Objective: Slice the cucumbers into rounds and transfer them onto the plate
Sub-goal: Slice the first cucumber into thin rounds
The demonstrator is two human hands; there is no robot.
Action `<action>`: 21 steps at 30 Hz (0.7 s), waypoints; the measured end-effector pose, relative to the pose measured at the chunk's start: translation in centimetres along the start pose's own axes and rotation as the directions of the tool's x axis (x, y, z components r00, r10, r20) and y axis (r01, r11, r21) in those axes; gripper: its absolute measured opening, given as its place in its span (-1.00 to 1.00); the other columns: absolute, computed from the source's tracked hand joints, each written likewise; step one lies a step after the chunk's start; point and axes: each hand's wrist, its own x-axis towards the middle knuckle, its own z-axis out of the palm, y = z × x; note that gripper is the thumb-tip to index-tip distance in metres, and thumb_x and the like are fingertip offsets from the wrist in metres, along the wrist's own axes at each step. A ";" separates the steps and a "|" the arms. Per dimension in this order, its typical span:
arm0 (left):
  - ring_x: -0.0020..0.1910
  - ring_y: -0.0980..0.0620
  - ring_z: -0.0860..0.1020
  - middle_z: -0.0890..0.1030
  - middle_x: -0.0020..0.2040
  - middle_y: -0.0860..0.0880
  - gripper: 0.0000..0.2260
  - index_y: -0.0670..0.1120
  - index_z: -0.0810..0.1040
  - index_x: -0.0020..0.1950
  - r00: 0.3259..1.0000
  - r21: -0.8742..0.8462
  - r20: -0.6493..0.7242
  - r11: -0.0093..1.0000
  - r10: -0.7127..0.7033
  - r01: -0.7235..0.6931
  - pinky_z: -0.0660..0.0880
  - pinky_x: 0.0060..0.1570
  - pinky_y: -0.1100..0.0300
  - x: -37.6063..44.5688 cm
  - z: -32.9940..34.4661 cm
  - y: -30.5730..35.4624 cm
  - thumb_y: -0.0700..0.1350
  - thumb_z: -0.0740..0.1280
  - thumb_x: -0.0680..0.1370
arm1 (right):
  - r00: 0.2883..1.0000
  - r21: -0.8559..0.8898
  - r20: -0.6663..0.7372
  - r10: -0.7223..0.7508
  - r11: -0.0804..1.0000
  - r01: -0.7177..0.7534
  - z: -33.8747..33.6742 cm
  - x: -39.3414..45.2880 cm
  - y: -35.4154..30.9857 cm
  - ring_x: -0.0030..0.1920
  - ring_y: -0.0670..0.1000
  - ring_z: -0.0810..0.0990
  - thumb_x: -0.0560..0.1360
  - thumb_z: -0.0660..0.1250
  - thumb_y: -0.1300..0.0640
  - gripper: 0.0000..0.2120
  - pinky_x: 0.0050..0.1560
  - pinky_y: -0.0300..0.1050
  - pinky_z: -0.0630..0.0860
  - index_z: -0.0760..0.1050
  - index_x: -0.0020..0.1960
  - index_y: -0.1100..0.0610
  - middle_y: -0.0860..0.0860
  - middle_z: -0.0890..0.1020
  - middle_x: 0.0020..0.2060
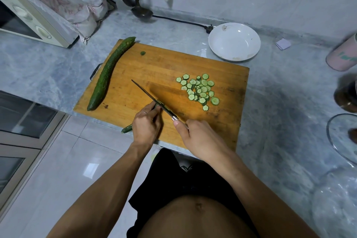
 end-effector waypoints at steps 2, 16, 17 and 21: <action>0.05 -0.09 0.63 0.65 0.18 -0.07 -0.66 -0.14 0.70 0.07 1.000 0.000 0.006 1.000 0.002 -0.002 0.57 -0.12 0.12 0.0 -0.1 -0.1 -0.03 0.18 0.57 | 1.000 0.014 0.011 0.004 1.000 -0.004 -0.2 0.2 -0.1 -0.28 0.08 0.50 0.65 -0.02 -0.25 -0.51 -0.37 -0.05 0.34 0.34 -0.26 0.07 0.06 0.50 -0.27; 0.01 -0.12 0.62 0.65 0.15 -0.08 -0.81 -0.14 0.69 0.04 1.000 0.007 0.004 1.000 0.011 -0.011 0.49 -0.20 0.16 0.0 -0.8 0.6 -0.21 0.31 0.51 | 0.999 0.059 -0.033 0.037 0.998 -0.035 2.4 3.9 0.1 -0.17 0.22 0.55 0.63 0.06 -0.26 -0.48 -0.34 -0.07 0.32 0.46 -0.12 0.18 0.08 0.48 -0.24; -0.01 -0.14 0.61 0.66 0.13 -0.09 -0.81 -0.16 0.68 0.03 1.000 0.000 0.002 1.000 0.027 -0.027 0.48 -0.21 0.17 -0.1 -1.0 0.9 -0.24 0.32 0.50 | 0.999 0.074 -0.017 0.038 0.997 -0.037 2.5 4.0 0.2 -0.20 0.19 0.52 0.63 0.06 -0.26 -0.48 -0.38 -0.08 0.27 0.39 -0.21 0.16 0.09 0.48 -0.25; 0.01 -0.15 0.62 0.64 0.17 -0.09 -0.79 -0.17 0.68 0.07 0.999 -0.009 0.030 1.000 0.027 -0.026 0.52 -0.18 0.14 -0.1 -1.2 1.1 -0.28 0.33 0.48 | 0.998 0.124 0.036 0.059 0.990 -0.063 2.2 4.1 0.3 -0.38 0.07 0.40 0.62 0.05 -0.28 -0.44 -0.46 -0.11 0.19 0.26 -0.37 0.10 0.05 0.43 -0.36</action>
